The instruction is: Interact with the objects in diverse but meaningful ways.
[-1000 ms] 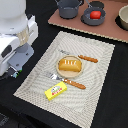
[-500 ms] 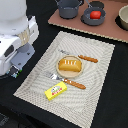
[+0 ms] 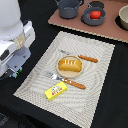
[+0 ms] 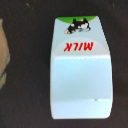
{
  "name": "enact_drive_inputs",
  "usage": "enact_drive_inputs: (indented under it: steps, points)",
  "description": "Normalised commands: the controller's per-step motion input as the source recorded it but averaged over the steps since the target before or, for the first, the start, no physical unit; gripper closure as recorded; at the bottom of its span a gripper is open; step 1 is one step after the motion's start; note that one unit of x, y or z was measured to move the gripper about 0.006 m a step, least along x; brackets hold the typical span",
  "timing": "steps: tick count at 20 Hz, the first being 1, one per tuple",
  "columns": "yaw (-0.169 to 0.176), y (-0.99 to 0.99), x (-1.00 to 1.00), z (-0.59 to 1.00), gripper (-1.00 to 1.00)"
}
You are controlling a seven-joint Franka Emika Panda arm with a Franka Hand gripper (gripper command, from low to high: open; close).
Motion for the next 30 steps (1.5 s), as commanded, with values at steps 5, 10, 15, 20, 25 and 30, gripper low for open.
enact_drive_inputs:
  steps: [5, 10, 15, 20, 25, 30]
  points:
    - [-0.019, 0.03, -0.46, -0.22, -1.0]
    - [0.0, 0.13, -0.28, -0.16, -1.0]
    - [0.0, 0.13, -0.2, -0.15, 1.0]
    - [0.0, 0.14, -0.2, -0.17, 1.0]
    - [0.0, 0.05, -0.4, -0.34, 1.0]
    - [0.0, 0.01, -0.46, -0.3, 1.0]
